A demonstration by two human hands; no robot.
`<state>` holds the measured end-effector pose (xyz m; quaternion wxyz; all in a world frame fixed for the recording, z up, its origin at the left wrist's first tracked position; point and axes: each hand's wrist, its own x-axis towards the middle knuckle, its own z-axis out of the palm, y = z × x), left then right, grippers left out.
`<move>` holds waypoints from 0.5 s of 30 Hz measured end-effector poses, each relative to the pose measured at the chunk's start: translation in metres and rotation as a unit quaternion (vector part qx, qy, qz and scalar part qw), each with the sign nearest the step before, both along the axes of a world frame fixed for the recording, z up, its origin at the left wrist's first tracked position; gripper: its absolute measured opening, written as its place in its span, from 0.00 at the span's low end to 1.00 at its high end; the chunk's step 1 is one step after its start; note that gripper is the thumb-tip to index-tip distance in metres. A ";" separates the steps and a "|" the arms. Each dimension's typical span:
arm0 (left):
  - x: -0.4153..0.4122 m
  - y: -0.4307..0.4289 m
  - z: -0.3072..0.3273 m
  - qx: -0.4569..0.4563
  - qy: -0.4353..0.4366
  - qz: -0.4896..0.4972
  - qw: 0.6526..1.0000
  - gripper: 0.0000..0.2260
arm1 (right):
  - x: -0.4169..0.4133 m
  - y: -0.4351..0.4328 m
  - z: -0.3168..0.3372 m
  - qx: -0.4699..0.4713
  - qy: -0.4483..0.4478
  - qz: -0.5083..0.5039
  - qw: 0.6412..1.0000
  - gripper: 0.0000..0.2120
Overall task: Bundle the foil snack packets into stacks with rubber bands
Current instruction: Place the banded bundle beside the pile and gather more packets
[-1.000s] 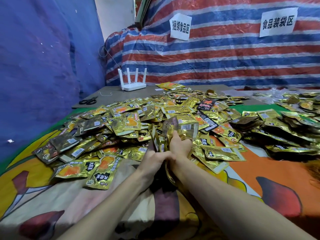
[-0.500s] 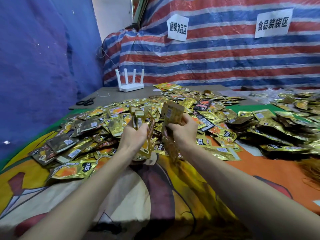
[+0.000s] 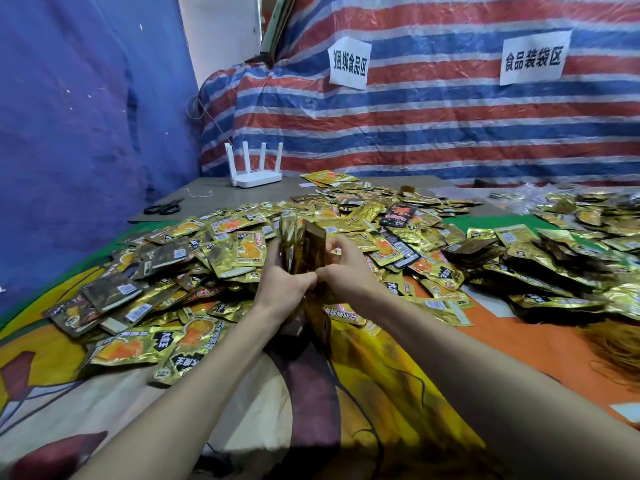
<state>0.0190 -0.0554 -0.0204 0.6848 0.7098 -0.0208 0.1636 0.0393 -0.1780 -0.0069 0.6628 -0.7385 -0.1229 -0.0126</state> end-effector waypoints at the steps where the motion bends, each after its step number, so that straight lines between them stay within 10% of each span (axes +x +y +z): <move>1: 0.001 -0.001 0.001 0.010 -0.016 -0.008 1.000 0.30 | -0.001 0.001 0.003 0.018 0.012 0.007 1.000 0.17; 10: 0.008 -0.010 0.015 0.045 -0.086 -0.117 0.988 0.33 | -0.011 0.007 0.021 0.210 0.008 0.075 0.975 0.16; 15: 0.005 -0.015 0.028 0.126 -0.103 -0.149 0.975 0.31 | -0.010 0.001 0.019 0.122 -0.066 0.083 0.987 0.28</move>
